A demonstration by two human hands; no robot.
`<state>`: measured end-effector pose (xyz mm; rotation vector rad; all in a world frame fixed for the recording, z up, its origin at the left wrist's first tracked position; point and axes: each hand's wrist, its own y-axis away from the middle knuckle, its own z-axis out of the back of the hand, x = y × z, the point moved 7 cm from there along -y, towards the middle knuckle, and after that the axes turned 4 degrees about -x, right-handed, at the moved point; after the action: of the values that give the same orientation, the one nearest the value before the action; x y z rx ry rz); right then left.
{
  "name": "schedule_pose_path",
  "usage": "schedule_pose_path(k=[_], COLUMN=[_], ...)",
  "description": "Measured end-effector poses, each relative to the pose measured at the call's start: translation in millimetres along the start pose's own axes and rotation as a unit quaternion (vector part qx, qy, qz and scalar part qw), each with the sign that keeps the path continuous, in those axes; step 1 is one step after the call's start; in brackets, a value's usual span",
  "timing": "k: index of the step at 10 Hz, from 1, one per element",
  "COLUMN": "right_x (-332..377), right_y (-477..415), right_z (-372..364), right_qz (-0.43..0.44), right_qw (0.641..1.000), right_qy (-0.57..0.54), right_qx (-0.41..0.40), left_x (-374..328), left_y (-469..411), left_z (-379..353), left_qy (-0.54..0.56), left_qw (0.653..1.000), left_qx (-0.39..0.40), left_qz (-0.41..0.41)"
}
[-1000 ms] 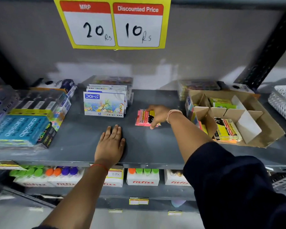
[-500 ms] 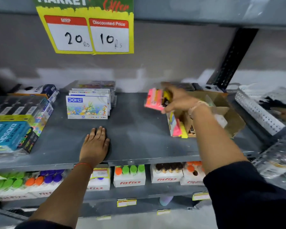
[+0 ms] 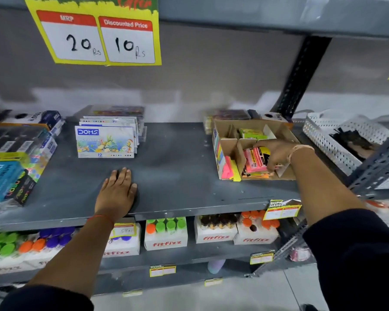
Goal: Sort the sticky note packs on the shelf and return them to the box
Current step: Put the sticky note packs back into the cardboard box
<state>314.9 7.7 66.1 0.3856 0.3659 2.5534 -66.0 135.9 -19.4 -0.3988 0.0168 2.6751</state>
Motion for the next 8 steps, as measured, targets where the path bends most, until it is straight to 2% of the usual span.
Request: schedule_pose_path(k=[2, 3, 6, 8], right_x=[1.0, -2.7, -1.1, -4.5], right_y=[-12.5, -16.7, -18.5, -13.4], right_z=[-8.1, -14.5, -19.1, -21.5], right_qz=[0.036, 0.053, 0.087, 0.077], right_qw=[0.997, 0.992, 0.988, 0.988], right_qy=[0.061, 0.109, 0.09, 0.085], right_qx=[-0.001, -0.035, -0.092, -0.1], left_x=[0.0, 0.7, -0.8, -0.9], left_y=[-1.1, -1.7, -1.1, -0.1], left_z=[-0.5, -1.2, -0.7, -0.8], left_qy=[-0.011, -0.014, -0.02, -0.022], left_qw=[1.0, 1.0, 1.0, 1.0], left_qx=[0.0, 0.001, 0.005, 0.01], left_qz=[-0.003, -0.004, -0.003, -0.004])
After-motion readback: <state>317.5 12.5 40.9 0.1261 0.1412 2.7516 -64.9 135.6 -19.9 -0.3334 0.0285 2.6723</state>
